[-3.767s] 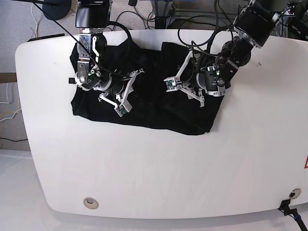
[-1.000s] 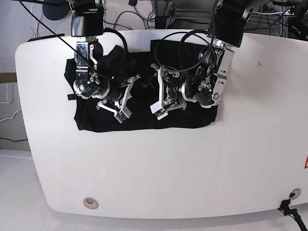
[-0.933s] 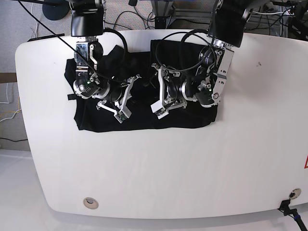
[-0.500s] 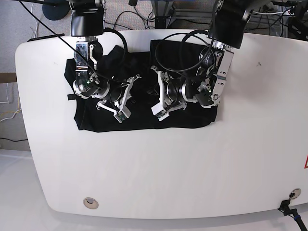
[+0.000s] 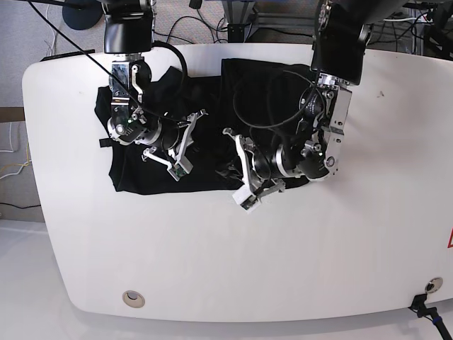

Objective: Fold the T-shirt properly

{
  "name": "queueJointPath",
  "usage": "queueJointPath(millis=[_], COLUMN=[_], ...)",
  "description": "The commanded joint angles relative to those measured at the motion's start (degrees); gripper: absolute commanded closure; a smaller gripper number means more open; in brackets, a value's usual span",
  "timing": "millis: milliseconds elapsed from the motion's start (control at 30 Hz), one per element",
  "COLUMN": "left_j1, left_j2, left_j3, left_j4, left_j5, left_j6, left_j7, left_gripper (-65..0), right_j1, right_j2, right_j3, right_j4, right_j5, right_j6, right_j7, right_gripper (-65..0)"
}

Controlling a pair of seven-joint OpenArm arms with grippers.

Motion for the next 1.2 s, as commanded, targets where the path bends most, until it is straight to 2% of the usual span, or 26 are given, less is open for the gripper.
queueJointPath(millis=[0, 67, 100, 133, 367, 567, 667, 767, 800, 867, 1067, 1100, 1167], left_j1=[-1.71, -1.71, -1.71, -1.71, -2.06, -2.24, -2.15, -2.15, -2.15, -1.98, -2.24, -2.24, -2.24], left_j2=[-0.06, -0.06, -0.06, -0.06, 2.76, 2.76, 2.76, 2.49, 2.49, 2.4, 1.53, 1.53, 1.53], left_j3=[0.18, 0.09, 0.09, 0.09, 2.38, 6.16, 6.16, 6.16, 6.16, 6.16, 6.16, 6.07, 5.9], left_j4=[1.15, 1.15, 1.15, 0.89, -2.45, -6.41, -7.9, -9.22, -9.22, -9.05, -9.05, -9.05, -9.05], left_j5=[-0.96, -0.96, -1.05, -1.05, -0.96, -0.96, -0.96, -0.96, -0.96, -0.96, -0.96, -0.96, -0.96], left_j6=[2.59, 5.41, 6.55, 7.08, 10.15, 10.24, 12.44, 12.88, 12.88, 12.79, 12.79, 12.79, 12.79], left_j7=[-0.89, -0.81, -0.02, 1.04, 5.17, 5.08, 5.08, 5.08, 5.08, 5.08, 5.08, 5.08, 5.08], left_gripper=[-9.0, -29.2, -36.6, -38.8, -38.9, -38.9, -38.9, -38.8, -38.5, -32.6, -2.3, 0.0, 0.0], right_j1=[0.45, 0.45, 0.45, 0.45, 0.45, 0.45, 0.45, 0.45, 0.45, 0.45, 0.45, 0.45, 0.45], right_j2=[0.12, 0.12, 0.12, 0.12, 0.12, 0.21, 0.21, 0.21, 0.21, 0.12, 0.12, 0.12, 0.12], right_j3=[0.0, 0.0, -0.08, -0.08, -0.17, -0.08, -0.08, 0.0, 0.0, 0.0, 0.0, 0.0, 0.0], right_j4=[0.43, 0.34, 0.34, 0.34, 0.34, 0.34, 0.34, 0.34, 0.34, 0.34, 0.34, 0.34, 0.34], right_j5=[-0.63, -0.63, -0.63, -0.63, -0.63, -0.63, -0.63, -0.63, -0.63, -0.63, -0.63, -0.63, -0.63], right_j6=[0.08, 0.08, 0.08, 0.08, 0.08, 0.08, 0.08, 0.08, 0.08, 0.08, 0.08, 0.08, 0.08], right_j7=[-1.11, -1.11, -1.11, -1.11, -1.11, -1.11, -1.11, -1.11, -1.11, -1.11, -1.11, -1.11, -1.11], right_gripper=[0.0, 0.0, 0.0, 0.0, 0.0, 0.0, 0.0, 0.0, 0.0, 0.0, 0.0, 0.0, 0.0])
